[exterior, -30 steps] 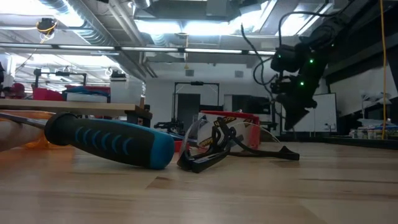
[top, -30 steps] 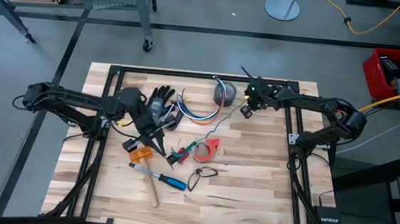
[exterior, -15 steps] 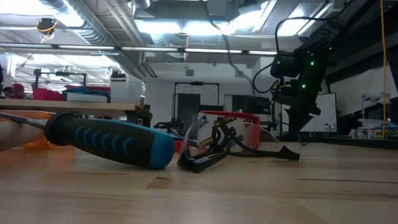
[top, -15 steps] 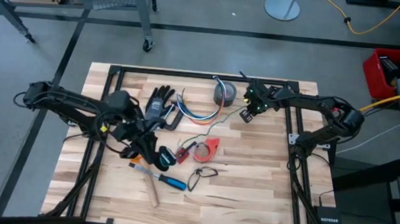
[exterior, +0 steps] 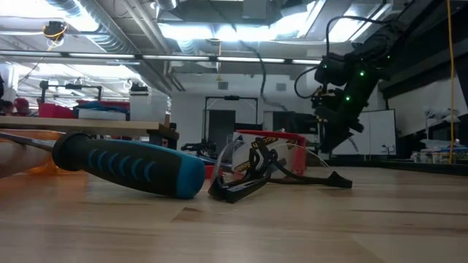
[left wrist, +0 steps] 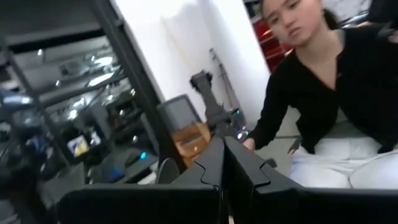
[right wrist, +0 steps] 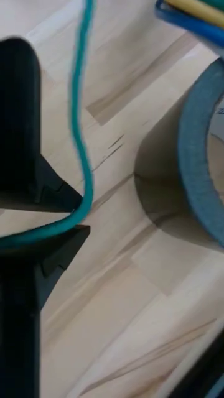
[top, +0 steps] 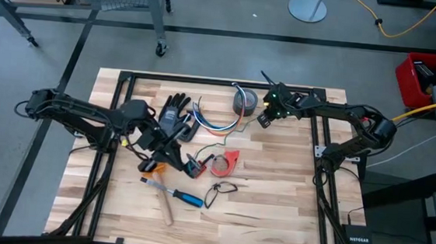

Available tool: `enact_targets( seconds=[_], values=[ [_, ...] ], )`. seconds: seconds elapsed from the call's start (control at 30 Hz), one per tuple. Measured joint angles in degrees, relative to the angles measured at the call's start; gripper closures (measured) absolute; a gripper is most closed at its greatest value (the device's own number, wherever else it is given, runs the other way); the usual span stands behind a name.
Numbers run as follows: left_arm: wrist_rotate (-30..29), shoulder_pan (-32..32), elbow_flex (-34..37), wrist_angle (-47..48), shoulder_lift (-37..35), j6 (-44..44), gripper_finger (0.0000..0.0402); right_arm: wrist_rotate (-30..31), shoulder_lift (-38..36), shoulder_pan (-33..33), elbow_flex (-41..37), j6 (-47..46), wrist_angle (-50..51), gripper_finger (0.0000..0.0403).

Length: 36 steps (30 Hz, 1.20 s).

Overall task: Coil cords
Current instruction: Uncoil the green wire from the spool, then coil the wire onto the spool

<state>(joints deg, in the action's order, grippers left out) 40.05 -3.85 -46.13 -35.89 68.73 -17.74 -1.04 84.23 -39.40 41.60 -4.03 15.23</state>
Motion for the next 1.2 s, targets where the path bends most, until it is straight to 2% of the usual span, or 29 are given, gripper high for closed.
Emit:
enact_targets(
  seconds=[0.47,0.57,0.8,0.9,1.2],
  values=[
    [-10.03,4.50,0.00,9.48,0.00,4.51,0.0401,-1.36,0.00,0.00,-0.02,1.37,-4.34,0.0255],
    [-10.77,5.19,0.00,11.25,0.00,4.88,0.0401,-6.16,0.00,0.00,-0.02,1.37,-6.74,0.0245],
    [-10.82,7.02,0.00,13.11,0.00,7.14,0.0401,-26.50,0.00,0.01,-0.02,-0.56,-17.01,0.0242],
    [-10.86,7.38,0.00,12.99,0.20,7.23,0.0401,-32.56,0.00,0.76,-0.02,-4.28,-22.48,0.0242],
    [-11.47,7.40,0.00,12.88,1.22,5.86,0.0401,-33.77,0.00,10.75,-0.02,-6.04,-39.08,0.0242]
  ],
)
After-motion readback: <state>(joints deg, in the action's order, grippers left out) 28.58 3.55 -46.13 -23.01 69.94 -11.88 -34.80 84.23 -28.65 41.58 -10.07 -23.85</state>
